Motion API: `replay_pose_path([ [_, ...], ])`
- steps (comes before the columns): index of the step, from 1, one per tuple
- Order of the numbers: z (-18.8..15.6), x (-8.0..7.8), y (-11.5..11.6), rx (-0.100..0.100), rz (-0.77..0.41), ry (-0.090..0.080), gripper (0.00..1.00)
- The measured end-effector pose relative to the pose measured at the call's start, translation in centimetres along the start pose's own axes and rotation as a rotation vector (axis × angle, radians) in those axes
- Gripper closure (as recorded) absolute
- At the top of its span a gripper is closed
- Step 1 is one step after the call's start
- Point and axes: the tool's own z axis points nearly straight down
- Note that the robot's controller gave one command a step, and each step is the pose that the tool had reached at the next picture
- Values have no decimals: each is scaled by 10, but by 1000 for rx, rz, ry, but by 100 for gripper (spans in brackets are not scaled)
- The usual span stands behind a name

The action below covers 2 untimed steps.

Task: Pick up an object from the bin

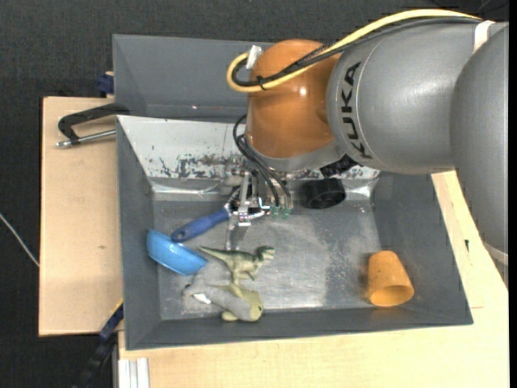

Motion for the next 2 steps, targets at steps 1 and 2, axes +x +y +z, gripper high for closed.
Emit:
replay_pose_path([
  [1,104,-27,2,-7,-237,-14,0],
  [2,106,-27,-1,-2,-237,-16,100],
])
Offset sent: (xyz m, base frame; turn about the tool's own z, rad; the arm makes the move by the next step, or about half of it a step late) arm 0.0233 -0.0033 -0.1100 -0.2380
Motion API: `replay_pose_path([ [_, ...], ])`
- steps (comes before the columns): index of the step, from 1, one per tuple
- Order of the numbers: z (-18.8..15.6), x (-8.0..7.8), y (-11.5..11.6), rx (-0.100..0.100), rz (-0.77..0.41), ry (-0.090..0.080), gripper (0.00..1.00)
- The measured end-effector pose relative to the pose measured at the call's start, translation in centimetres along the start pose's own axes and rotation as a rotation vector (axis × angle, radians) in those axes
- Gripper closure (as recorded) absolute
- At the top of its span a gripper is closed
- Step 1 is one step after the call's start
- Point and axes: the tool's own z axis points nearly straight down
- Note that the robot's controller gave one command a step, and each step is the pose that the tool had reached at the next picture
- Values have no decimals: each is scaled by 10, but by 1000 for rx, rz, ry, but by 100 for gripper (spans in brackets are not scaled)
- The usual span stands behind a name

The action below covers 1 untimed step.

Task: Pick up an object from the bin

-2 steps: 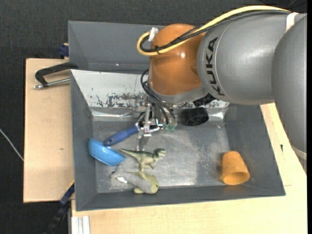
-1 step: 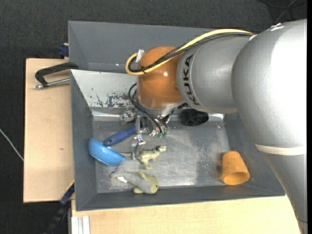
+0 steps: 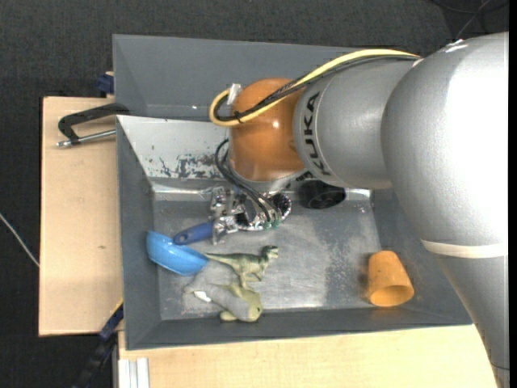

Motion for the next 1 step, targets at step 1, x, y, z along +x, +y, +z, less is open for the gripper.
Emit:
replay_pose_path([
  [1,-129,25,-20,3,-81,-3,100],
])
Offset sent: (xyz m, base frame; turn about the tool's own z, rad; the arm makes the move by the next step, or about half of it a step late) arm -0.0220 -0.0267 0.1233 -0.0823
